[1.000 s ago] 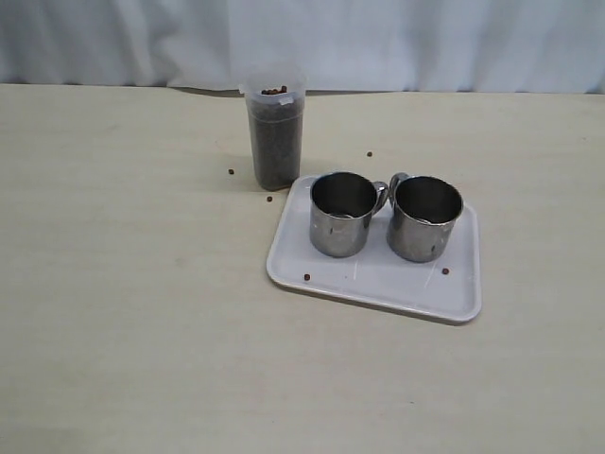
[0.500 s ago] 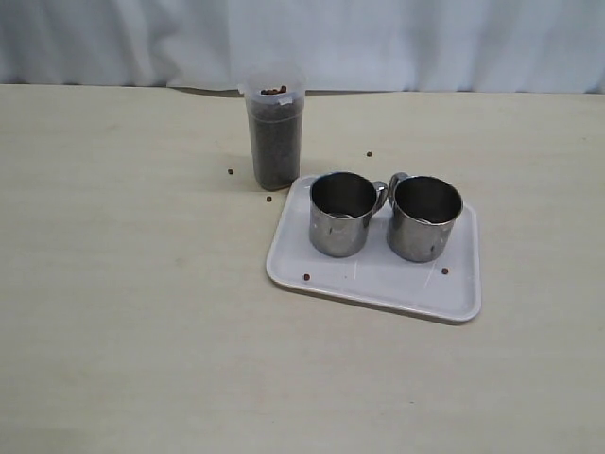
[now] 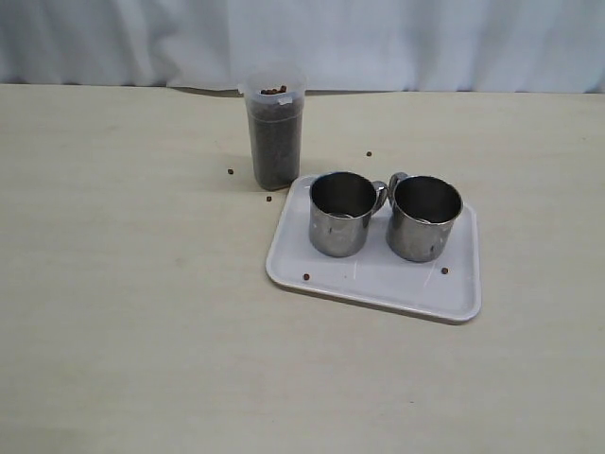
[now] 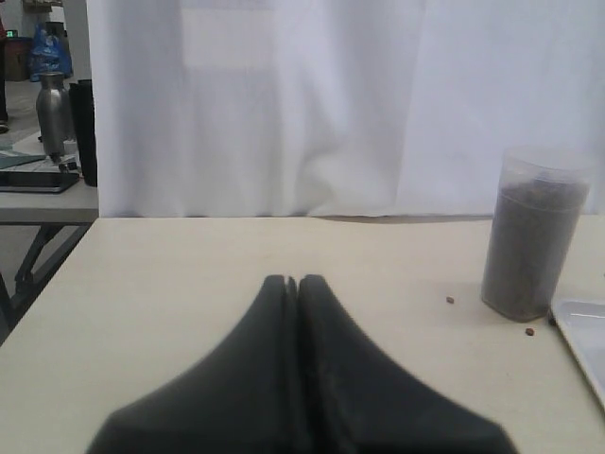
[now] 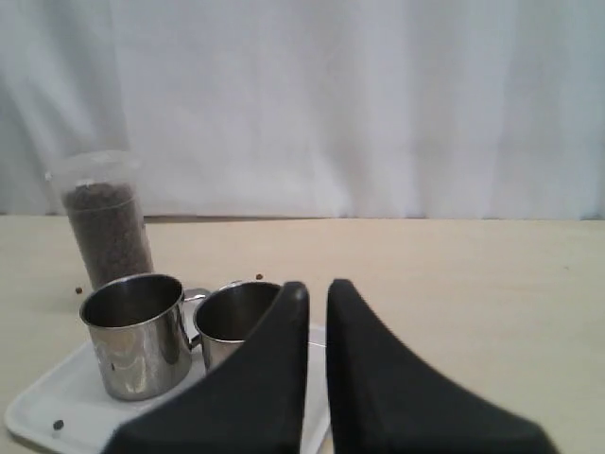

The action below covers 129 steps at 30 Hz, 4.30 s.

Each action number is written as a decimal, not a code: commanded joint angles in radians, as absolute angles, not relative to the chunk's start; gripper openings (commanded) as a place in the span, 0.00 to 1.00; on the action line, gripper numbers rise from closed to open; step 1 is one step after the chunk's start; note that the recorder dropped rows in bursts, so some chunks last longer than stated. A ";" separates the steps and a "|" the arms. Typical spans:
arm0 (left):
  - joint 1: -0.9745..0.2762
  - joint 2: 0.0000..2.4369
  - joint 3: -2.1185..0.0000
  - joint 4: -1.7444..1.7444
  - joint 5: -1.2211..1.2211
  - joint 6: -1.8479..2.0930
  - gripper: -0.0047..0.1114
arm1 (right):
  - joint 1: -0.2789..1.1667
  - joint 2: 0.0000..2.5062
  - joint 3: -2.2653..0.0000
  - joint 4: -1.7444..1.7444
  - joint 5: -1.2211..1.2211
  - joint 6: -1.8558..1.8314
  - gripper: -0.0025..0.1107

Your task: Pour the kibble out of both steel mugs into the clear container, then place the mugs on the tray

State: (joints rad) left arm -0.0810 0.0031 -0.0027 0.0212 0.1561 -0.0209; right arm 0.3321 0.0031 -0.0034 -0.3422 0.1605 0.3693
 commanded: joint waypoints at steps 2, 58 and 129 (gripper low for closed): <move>-0.083 0.000 0.000 0.016 0.143 -0.024 0.04 | 0.317 0.000 0.000 -0.191 0.162 0.108 0.07; -0.083 0.000 0.000 0.016 0.143 -0.024 0.04 | 0.154 0.000 0.000 -0.092 0.210 0.050 0.07; -0.096 0.000 0.000 0.016 0.143 -0.024 0.04 | 0.120 0.000 0.000 -0.089 0.210 0.050 0.07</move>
